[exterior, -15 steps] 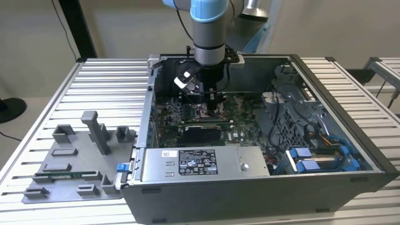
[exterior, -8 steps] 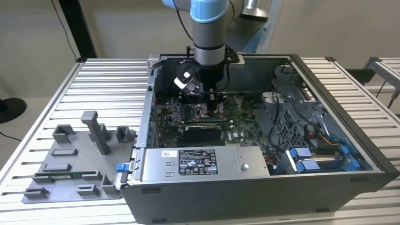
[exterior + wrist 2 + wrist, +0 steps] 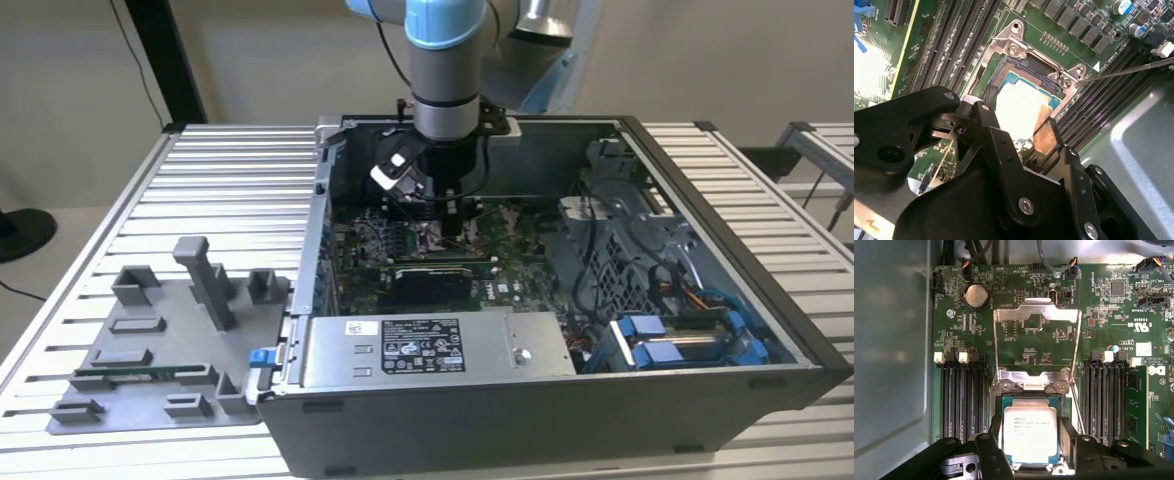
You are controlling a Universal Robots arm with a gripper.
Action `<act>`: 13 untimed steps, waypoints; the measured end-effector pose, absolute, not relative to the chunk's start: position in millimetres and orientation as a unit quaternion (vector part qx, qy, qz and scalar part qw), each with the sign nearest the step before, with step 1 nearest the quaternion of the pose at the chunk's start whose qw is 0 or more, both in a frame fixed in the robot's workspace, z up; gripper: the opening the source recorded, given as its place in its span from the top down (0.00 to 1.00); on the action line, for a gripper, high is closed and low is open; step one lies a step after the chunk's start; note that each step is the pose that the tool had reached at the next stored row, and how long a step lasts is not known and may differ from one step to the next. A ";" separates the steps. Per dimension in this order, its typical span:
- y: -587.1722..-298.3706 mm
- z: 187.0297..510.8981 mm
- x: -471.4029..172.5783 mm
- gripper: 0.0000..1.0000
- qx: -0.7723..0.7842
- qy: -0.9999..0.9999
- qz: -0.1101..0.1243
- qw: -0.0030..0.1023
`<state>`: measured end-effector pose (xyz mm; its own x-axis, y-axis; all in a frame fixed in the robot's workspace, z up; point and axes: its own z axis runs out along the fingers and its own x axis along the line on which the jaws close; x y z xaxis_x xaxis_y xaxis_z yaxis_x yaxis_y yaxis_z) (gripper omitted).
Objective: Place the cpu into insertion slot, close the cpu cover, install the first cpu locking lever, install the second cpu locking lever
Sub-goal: 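Place the cpu into insertion slot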
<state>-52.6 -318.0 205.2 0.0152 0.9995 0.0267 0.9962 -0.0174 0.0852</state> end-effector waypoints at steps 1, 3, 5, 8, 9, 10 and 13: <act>-318.1 205.1 -52.9 1.00 0.712 0.701 0.039 0.021; -318.1 204.9 -53.5 1.00 0.712 0.701 0.039 0.021; -318.1 204.6 -53.9 1.00 0.712 0.701 0.039 0.021; -318.1 203.7 -53.9 1.00 0.712 0.701 0.039 0.021; -318.1 203.3 -53.9 1.00 0.712 0.701 0.039 0.021; -318.1 203.0 -53.9 1.00 0.712 0.701 0.039 0.021; -318.1 202.3 -54.0 1.00 0.712 0.701 0.039 0.021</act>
